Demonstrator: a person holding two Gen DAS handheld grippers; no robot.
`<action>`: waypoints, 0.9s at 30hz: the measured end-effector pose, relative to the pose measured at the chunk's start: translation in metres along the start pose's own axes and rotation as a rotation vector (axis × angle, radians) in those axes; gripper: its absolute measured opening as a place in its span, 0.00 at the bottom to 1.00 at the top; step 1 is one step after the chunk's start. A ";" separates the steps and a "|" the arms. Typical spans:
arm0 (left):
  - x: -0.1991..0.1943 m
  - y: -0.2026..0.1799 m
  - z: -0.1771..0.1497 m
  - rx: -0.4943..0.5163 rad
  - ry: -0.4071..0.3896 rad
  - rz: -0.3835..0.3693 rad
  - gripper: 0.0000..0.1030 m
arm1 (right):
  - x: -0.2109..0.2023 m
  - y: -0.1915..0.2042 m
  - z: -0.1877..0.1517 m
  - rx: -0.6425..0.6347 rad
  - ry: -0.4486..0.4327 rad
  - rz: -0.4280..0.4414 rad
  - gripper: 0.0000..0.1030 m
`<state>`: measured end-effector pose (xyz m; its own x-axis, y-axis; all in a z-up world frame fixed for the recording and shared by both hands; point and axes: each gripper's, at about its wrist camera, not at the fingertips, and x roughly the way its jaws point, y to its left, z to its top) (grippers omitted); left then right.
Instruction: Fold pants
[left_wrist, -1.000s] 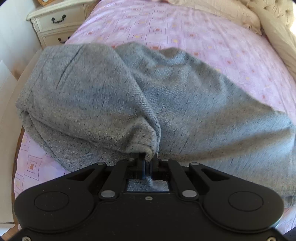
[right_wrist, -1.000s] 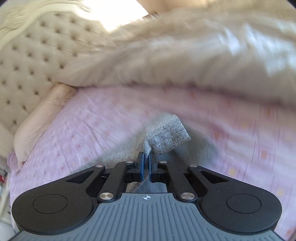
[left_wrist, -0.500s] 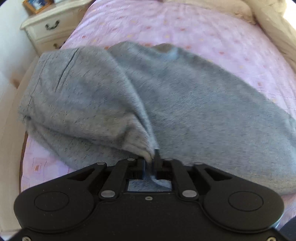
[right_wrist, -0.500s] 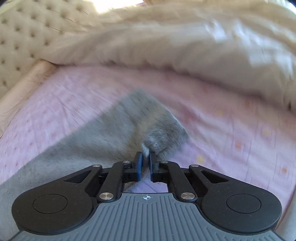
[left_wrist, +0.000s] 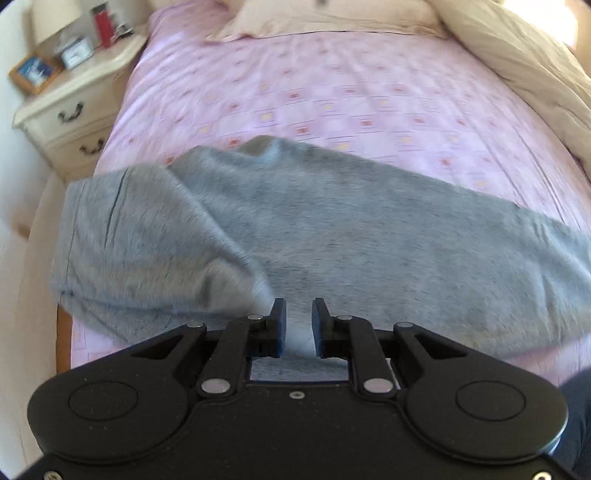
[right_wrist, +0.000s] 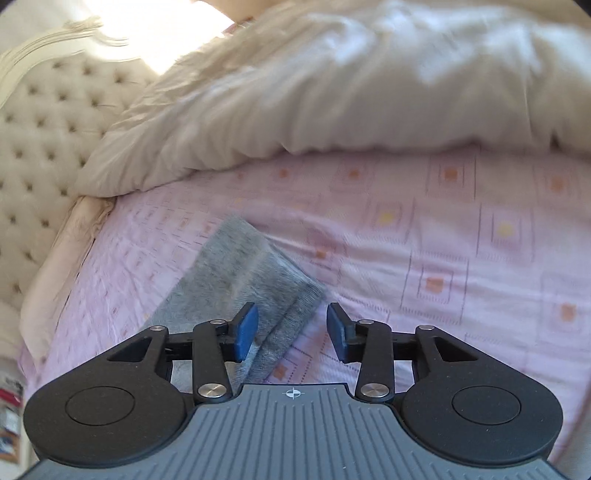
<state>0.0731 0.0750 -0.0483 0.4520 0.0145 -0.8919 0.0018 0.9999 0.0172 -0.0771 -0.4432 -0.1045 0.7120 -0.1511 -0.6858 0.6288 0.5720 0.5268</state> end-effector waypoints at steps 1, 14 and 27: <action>0.001 -0.001 0.001 0.004 0.007 0.002 0.25 | 0.003 -0.002 0.000 0.016 -0.010 0.012 0.39; 0.004 0.057 0.024 -0.231 -0.003 0.116 0.25 | 0.006 0.027 0.001 -0.100 -0.021 -0.028 0.10; 0.008 0.049 0.084 -0.054 0.014 0.173 0.27 | -0.028 0.070 0.007 -0.350 -0.113 -0.220 0.21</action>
<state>0.1519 0.1238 -0.0167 0.4293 0.1865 -0.8837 -0.1231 0.9814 0.1473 -0.0507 -0.4044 -0.0449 0.6150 -0.3760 -0.6931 0.6389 0.7528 0.1585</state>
